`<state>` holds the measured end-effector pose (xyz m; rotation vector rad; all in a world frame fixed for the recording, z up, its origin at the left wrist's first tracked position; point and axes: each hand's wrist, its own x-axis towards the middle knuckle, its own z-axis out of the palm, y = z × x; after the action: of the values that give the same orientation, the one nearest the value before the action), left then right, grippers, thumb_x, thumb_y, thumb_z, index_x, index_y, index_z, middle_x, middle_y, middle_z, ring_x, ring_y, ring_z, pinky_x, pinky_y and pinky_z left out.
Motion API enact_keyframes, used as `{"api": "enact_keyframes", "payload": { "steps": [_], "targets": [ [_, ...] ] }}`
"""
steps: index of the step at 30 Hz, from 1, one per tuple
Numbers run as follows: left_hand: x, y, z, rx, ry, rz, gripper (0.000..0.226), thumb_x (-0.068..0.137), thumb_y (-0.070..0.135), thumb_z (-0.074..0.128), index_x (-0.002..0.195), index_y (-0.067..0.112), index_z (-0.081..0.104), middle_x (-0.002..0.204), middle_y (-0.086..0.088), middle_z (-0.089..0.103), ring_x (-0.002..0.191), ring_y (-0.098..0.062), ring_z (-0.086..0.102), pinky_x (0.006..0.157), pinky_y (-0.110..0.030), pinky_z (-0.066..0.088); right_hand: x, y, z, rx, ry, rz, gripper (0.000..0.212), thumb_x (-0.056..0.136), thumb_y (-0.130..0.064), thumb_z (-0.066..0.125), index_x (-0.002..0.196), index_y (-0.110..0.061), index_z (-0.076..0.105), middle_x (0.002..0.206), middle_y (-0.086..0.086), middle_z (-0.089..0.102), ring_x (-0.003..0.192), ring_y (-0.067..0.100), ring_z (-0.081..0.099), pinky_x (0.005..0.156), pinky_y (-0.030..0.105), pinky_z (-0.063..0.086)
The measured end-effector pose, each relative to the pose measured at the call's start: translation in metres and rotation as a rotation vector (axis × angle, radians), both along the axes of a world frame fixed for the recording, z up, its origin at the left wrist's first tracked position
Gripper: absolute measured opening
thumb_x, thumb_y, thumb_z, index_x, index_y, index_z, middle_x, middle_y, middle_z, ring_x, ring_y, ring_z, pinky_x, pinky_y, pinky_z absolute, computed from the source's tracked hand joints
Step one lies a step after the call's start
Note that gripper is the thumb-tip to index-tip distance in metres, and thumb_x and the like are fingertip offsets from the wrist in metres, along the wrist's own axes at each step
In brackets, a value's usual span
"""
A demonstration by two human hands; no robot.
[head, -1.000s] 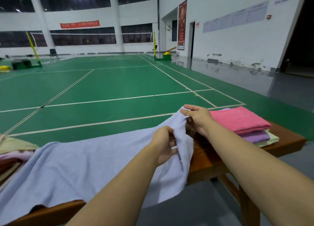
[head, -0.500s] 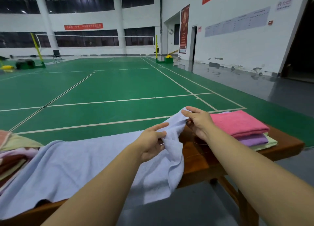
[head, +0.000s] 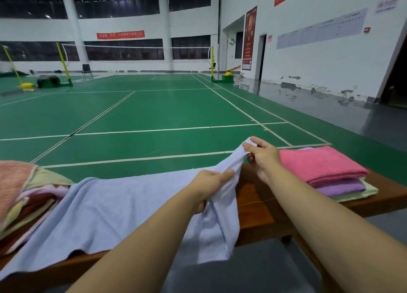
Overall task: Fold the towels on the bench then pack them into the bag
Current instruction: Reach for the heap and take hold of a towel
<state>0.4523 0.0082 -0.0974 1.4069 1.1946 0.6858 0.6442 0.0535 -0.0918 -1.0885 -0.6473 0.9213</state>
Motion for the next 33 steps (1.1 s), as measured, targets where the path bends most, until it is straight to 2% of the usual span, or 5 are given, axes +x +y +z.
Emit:
{"api": "enact_keyframes", "payload": {
  "steps": [12,18,22,27,33],
  "targets": [
    [0.098,-0.021,0.002,-0.432,-0.409,-0.225,0.063,0.097,0.061,0.053,0.121,0.005,0.068,0.102,-0.013,0.073,0.079,-0.022,0.067,0.069,-0.028,0.055,0.082,-0.026,0.029,-0.006,-0.076,-0.111,0.066,0.084,0.003,0.075,0.145,-0.004,0.051,0.135,0.022,0.061,0.087,0.023,0.063,0.067,0.026,0.052],
    [0.127,-0.032,0.012,-0.400,-0.496,-0.272,0.078,0.092,0.066,0.058,0.142,0.007,0.057,0.129,-0.018,0.058,0.103,-0.025,0.054,0.088,-0.032,0.044,0.104,-0.041,0.053,-0.002,-0.091,-0.152,0.059,0.087,0.002,0.073,0.142,-0.005,0.054,0.115,0.017,0.065,0.070,0.015,0.059,0.053,0.021,0.048],
    [0.094,-0.028,0.026,-0.392,-0.494,-0.227,0.070,0.092,0.064,0.059,0.138,0.012,0.062,0.122,-0.013,0.056,0.091,-0.019,0.056,0.078,-0.029,0.045,0.076,-0.029,0.061,-0.016,-0.130,-0.114,0.058,0.087,0.001,0.074,0.141,-0.005,0.055,0.109,0.015,0.064,0.061,0.012,0.051,0.047,0.019,0.046],
    [0.011,-0.023,0.042,-0.197,-0.326,-0.134,0.054,0.098,0.058,0.053,0.121,0.012,0.071,0.104,-0.006,0.076,0.071,-0.015,0.070,0.057,-0.021,0.055,-0.001,0.004,0.061,-0.001,-0.173,0.004,0.061,0.084,-0.002,0.078,0.141,-0.005,0.056,0.136,0.018,0.060,0.082,0.017,0.061,0.072,0.028,0.052],
    [-0.101,-0.020,0.042,-0.111,-0.344,0.057,0.060,0.100,0.062,0.046,0.121,0.011,0.070,0.122,-0.015,0.072,0.117,-0.032,0.067,0.104,-0.050,0.050,-0.124,0.034,0.060,0.001,-0.218,0.183,0.062,0.086,-0.006,0.078,0.143,-0.004,0.053,0.143,0.019,0.054,0.073,0.014,0.057,0.072,0.028,0.055]
  ]
}}
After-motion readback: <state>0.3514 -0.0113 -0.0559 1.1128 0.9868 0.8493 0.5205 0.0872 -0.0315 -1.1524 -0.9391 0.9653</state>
